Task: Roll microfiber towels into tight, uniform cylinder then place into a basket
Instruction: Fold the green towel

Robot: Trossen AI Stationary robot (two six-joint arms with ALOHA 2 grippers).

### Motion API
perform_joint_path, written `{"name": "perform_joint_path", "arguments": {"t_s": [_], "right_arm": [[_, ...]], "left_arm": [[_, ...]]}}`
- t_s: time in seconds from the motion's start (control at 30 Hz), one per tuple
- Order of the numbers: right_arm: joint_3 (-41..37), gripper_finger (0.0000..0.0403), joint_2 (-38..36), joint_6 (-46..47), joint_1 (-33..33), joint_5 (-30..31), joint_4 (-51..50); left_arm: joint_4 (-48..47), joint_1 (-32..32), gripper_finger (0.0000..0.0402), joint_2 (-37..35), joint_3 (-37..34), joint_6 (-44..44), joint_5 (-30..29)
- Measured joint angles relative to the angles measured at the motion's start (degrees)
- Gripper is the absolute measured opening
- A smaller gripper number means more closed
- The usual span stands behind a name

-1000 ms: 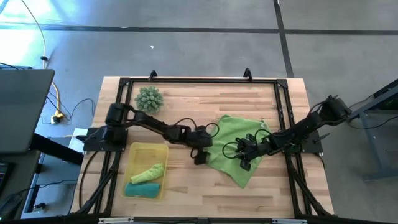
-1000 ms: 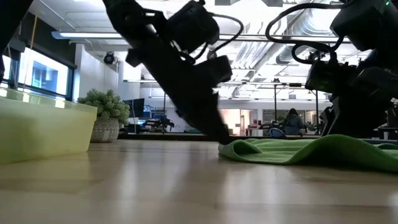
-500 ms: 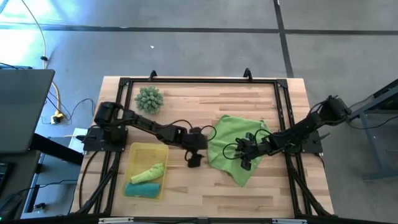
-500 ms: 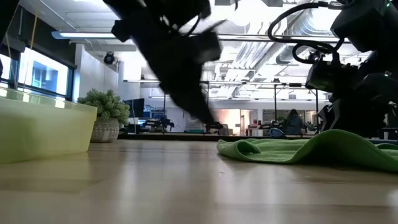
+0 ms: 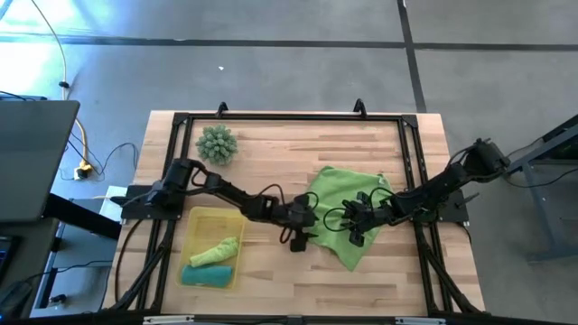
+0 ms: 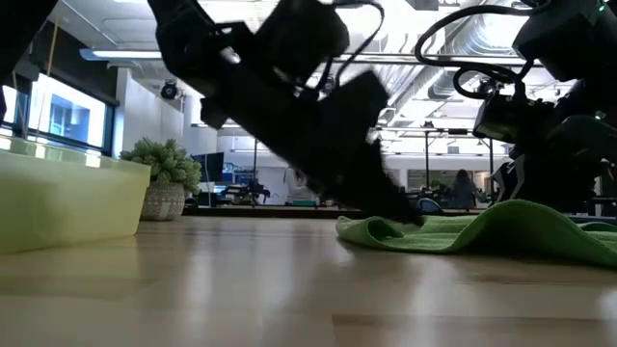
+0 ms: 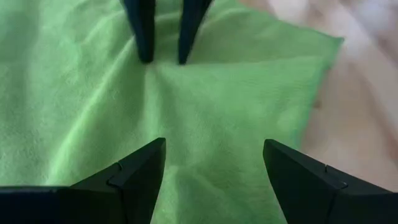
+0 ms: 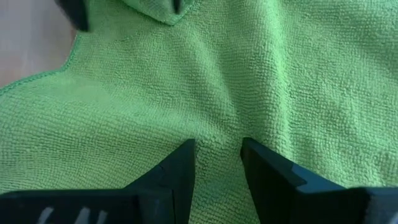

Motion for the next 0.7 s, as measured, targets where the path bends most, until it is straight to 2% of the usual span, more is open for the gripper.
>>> {"name": "perform_joint_path", "arguments": {"t_s": [0.17, 0.7], "right_arm": [[0.00, 0.0129, -0.02, 0.00, 0.00, 0.00, -0.06], [0.05, 0.0129, -0.04, 0.02, -0.01, 0.07, -0.44]], "left_arm": [[-6.80, 0.25, 0.0259, -0.33, 0.21, 0.07, -2.58], [-36.84, 0.37, 0.0259, -9.71, 0.15, -0.30, -4.09]]}}
